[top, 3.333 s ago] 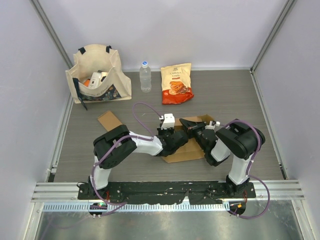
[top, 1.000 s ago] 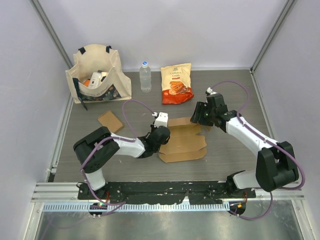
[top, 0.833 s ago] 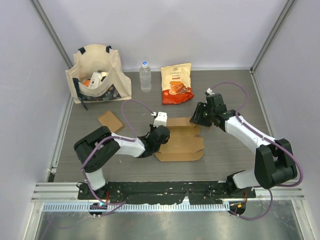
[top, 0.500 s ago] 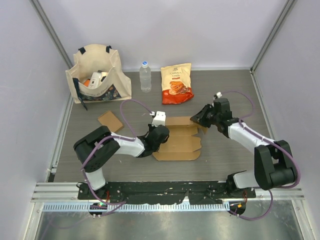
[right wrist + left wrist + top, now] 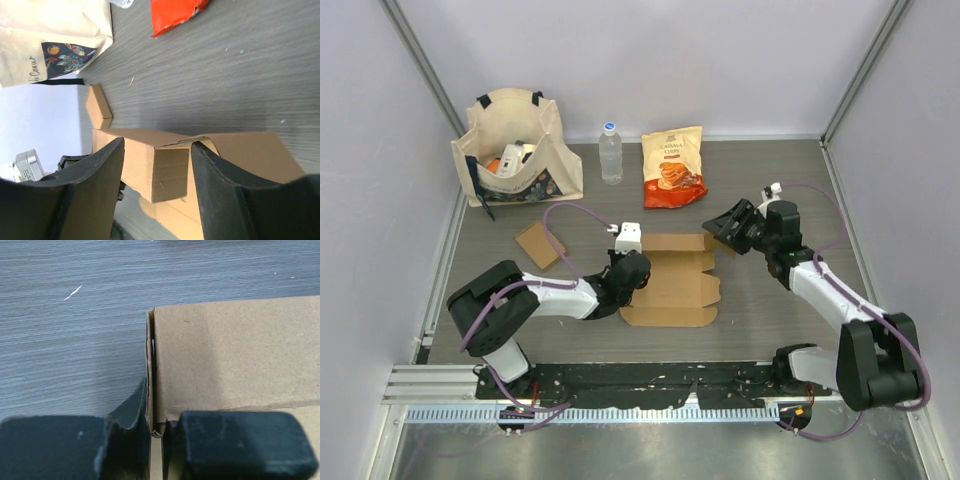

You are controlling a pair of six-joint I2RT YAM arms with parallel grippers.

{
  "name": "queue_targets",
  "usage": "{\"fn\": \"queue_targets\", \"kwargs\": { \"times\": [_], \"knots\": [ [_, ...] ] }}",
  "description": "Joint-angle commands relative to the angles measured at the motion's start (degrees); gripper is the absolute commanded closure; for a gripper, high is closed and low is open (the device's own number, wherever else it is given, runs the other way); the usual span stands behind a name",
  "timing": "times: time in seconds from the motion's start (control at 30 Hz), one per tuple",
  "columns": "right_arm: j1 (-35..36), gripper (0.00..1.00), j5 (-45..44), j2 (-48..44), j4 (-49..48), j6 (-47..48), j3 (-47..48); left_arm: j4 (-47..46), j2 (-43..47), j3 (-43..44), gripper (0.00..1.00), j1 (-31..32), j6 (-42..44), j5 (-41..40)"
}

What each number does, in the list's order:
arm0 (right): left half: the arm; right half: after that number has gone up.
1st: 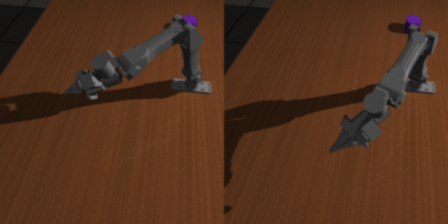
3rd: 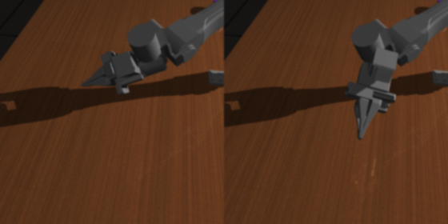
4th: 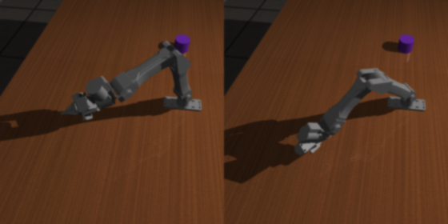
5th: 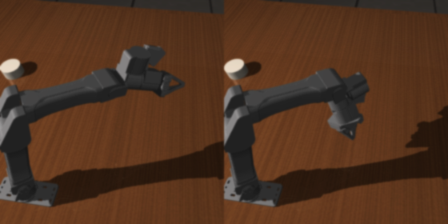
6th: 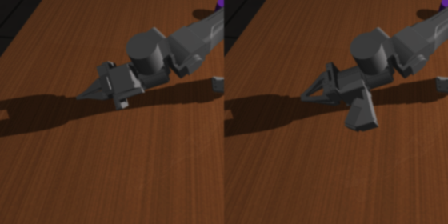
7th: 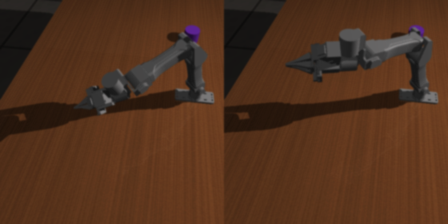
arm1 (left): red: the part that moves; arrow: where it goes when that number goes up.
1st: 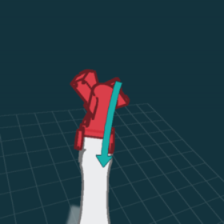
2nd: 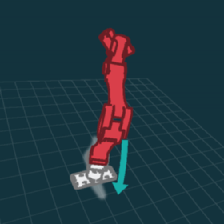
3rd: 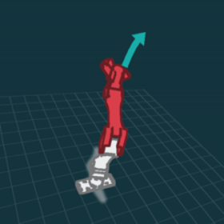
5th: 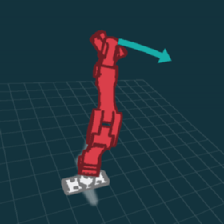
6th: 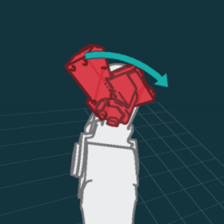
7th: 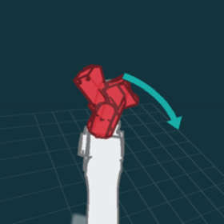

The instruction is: Fold the paper box

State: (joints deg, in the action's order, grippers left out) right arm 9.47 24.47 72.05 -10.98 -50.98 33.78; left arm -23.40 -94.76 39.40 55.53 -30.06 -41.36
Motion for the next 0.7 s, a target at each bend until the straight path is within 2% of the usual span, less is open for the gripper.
{"fn": "queue_targets", "kwargs": {
  "times": [0.0, 0.1, 0.13, 0.23, 0.3, 0.37, 0.67],
  "knots": [
    [0.5, 0.37, -7.8, -8.4, 16.4, 14.9, 4.7, -3.1, 2.2, -1.2, 1.00, 0.4, -2.4, -2.5],
    [2.7, 0.44, -10.6, -11.1, 18.7, 19.2, 2.7, -2.5, 1.8, -0.9, 1.00, 0.4, -2.3, -2.6],
    [3.7, 0.62, -12.9, -11.5, 18.6, 19.5, 2.0, -2.4, 1.7, -0.9, 1.00, 0.4, -2.3, -2.8],
    [8.4, 0.89, -19.6, -10.8, 19.5, 21.3, 0.7, -1.8, 1.2, -0.5, 1.00, 0.4, -2.1, -3.2],
    [12.5, 0.92, -27.1, -9.1, 19.6, 22.8, 0.8, -1.3, 0.8, 0.2, 1.00, 0.4, -2.2, -3.2],
    [14.7, 0.99, -31.8, -6.5, 19.6, 23.7, 1.4, -1.1, 0.0, 0.5, 1.00, 0.4, -2.3, -3.2],
    [15.8, 0.99, -37.0, 0.5, 17.2, 24.3, 1.8, 0.5, -2.2, 1.5, 1.00, 0.5, -3.2, -4.2]
  ]
}}
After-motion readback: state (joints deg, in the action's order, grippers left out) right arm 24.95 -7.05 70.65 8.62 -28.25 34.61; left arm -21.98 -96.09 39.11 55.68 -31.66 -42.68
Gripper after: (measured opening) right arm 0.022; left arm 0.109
